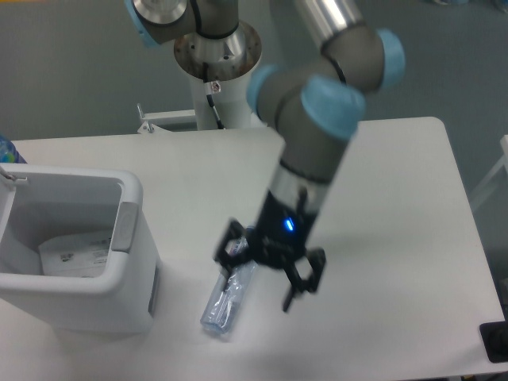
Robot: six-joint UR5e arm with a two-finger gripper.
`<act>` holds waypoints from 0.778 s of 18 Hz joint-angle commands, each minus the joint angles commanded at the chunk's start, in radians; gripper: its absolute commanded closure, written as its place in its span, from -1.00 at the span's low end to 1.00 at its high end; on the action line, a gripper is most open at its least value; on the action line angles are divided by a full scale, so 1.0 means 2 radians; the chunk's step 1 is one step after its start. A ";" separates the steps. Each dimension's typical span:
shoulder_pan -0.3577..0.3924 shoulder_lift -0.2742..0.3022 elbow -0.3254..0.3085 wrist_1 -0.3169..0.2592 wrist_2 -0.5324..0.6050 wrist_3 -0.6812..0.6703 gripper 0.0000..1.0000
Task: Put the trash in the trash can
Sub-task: 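Move the open gripper back over the clear plastic bottle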
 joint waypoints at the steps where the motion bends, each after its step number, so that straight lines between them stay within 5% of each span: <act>1: -0.005 -0.005 -0.001 -0.010 0.013 0.008 -1.00; 8: -0.042 -0.041 0.033 -0.115 0.078 0.029 -1.00; 14: -0.071 -0.064 0.047 -0.157 0.106 0.029 -1.00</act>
